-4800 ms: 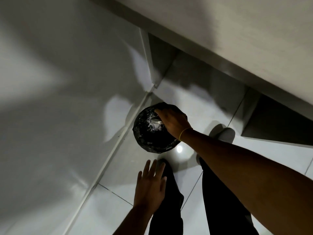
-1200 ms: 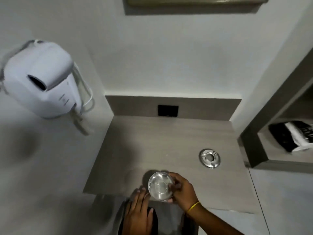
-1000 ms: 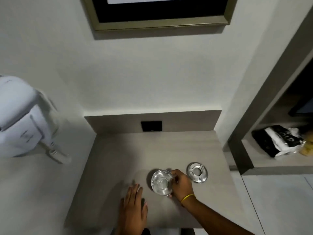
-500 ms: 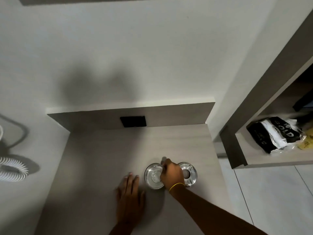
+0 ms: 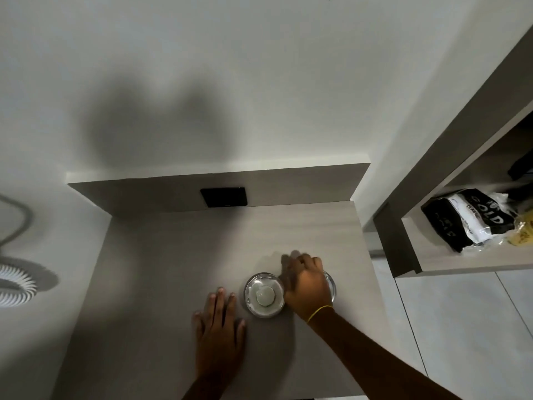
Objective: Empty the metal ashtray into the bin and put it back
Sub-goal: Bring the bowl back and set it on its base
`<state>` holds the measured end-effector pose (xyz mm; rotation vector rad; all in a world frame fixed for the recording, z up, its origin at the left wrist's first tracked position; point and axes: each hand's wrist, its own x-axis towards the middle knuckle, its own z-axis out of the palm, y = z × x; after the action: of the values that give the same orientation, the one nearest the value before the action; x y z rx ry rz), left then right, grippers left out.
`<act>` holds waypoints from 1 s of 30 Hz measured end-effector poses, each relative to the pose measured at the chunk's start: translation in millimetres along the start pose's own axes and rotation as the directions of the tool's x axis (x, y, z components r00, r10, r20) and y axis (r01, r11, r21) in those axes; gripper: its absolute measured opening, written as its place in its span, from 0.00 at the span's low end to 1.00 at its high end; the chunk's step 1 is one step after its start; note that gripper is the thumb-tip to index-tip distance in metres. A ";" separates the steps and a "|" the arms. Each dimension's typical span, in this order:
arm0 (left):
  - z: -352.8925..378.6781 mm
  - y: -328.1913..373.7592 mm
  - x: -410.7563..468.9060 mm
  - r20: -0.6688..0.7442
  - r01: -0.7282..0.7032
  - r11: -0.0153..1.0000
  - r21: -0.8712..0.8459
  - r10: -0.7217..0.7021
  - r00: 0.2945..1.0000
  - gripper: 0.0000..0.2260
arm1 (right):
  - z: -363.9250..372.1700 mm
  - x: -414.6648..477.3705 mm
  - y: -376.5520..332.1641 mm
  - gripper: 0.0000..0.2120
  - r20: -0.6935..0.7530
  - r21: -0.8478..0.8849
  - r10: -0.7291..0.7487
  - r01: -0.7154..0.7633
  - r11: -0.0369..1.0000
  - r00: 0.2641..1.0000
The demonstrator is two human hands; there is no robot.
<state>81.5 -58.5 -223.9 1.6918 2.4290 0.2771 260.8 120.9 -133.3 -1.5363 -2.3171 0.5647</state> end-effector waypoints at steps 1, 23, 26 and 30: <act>0.0 0.0 0.0 -0.015 -0.001 1.000 0.001 0.001 1.000 0.29 | -6.3 -1.6 5.7 0.24 0.014 -0.039 0.012 -0.012 0.999 1.000; -4.9 0.8 -3.7 -0.027 -0.011 1.000 0.013 0.011 1.000 0.30 | -18.0 -12.0 -17.3 0.40 0.249 -0.131 0.085 -0.053 0.990 0.965; -3.6 -0.2 -2.4 -0.005 -0.003 0.999 0.044 0.003 1.000 0.29 | -4.1 -14.0 -45.0 0.39 0.316 -0.161 0.005 0.048 0.986 0.949; -4.5 0.6 -0.3 0.002 0.004 0.999 0.055 -0.004 1.000 0.29 | 16.9 -14.5 -57.7 0.44 0.392 -0.165 -0.027 0.099 0.981 0.920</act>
<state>81.1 -58.8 -219.3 1.7077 2.4598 0.2099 212.2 84.7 -120.9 -1.5329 -2.7752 0.7146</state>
